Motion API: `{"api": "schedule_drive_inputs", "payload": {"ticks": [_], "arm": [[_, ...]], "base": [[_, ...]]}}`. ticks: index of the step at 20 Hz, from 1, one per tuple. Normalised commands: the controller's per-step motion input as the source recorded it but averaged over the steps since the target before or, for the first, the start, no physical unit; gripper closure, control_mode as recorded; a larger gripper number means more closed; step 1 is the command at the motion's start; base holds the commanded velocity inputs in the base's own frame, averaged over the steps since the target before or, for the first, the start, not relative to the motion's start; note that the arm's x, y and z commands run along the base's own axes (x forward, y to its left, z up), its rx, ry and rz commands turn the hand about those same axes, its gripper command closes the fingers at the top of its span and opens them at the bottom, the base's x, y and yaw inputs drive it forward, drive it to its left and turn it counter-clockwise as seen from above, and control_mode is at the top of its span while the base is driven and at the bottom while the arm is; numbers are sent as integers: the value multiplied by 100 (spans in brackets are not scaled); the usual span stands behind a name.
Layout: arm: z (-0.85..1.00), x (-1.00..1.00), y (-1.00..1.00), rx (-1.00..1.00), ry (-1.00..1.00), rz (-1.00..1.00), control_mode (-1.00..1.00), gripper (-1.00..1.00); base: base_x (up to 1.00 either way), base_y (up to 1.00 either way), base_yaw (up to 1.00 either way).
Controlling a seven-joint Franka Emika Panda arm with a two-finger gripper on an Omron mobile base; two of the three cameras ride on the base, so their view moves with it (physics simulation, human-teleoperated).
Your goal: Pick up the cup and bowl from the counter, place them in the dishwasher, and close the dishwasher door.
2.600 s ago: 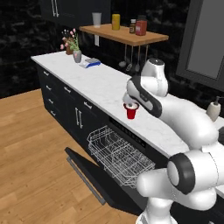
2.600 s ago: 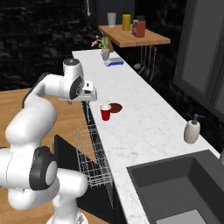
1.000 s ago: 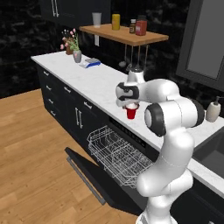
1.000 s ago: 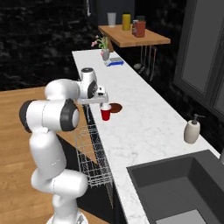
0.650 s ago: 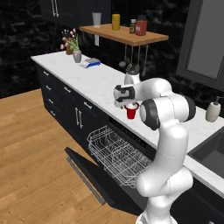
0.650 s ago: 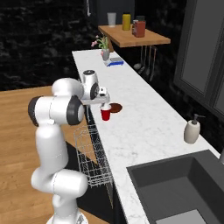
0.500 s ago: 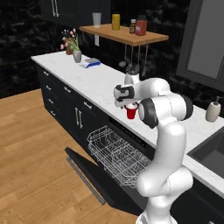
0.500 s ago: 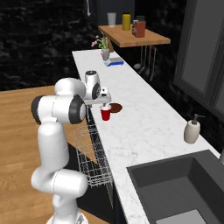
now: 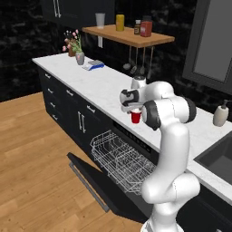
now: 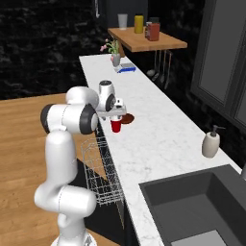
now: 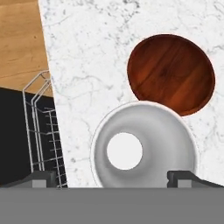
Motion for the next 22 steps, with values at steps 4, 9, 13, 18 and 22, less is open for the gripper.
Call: {"api": "schedule_drive_inputs", "payload": {"ticks": [4,9,13,18,22], "arm": [[-5,41,0,0,-1,3,-100,-100],[-38,0,0,0,8,5,-100,-100],[-56,-1,0,0,13,5,-100,100],[-19,-1,0,0,-2,5,-100,100],[0,-15,0,0,-1,1,-100,100]], "base": [[0,0,0],[0,0,0],[0,0,0],[0,0,0],[0,0,0]]}}
